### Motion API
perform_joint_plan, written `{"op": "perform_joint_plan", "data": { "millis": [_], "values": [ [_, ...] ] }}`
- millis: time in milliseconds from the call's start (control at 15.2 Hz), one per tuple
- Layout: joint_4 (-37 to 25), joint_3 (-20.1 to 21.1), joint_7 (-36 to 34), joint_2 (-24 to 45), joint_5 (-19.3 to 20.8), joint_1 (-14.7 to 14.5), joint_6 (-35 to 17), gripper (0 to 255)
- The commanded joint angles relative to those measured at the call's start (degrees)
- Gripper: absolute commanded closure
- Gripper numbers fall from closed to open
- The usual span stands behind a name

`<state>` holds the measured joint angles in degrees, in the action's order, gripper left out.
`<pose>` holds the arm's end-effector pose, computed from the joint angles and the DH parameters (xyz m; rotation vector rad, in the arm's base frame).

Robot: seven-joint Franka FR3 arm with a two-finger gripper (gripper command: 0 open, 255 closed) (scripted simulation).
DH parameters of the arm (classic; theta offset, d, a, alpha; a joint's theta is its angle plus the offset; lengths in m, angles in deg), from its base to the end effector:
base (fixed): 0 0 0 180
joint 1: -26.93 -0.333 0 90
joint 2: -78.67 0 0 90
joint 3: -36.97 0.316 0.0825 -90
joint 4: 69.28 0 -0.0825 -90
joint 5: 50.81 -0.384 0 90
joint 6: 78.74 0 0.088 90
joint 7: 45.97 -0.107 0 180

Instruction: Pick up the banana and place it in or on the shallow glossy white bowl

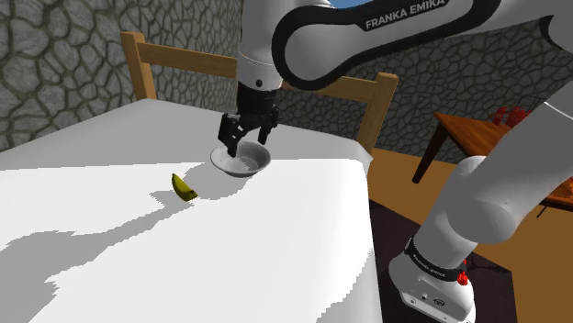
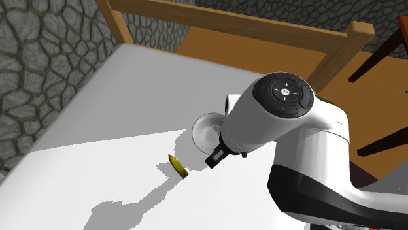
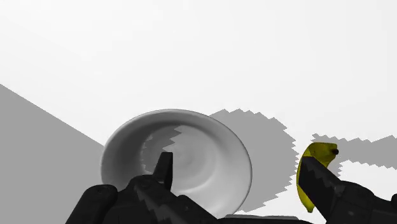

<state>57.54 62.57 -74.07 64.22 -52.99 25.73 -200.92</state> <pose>0.4377 0.2347 0.4864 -3.1286 0.0704 -0.2598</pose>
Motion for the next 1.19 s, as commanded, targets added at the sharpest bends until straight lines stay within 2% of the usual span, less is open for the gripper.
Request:
{"op": "perform_joint_plan", "data": {
  "millis": [0, 330, 660, 1122],
  "values": [
    [-2.9, 2.1, -3.5, 4.6, 2.6, 0.3, -1.8, 0],
    [-10.6, 5.5, -13.0, 16.2, 11.3, -0.5, -4.6, 0],
    [-20.6, 5.8, -21.8, 28.4, 20.9, -4.4, -4.6, 0],
    [-21.1, 4.5, -24.0, 32.7, 24.2, -5.7, -7.7, 0]
  ]
}}
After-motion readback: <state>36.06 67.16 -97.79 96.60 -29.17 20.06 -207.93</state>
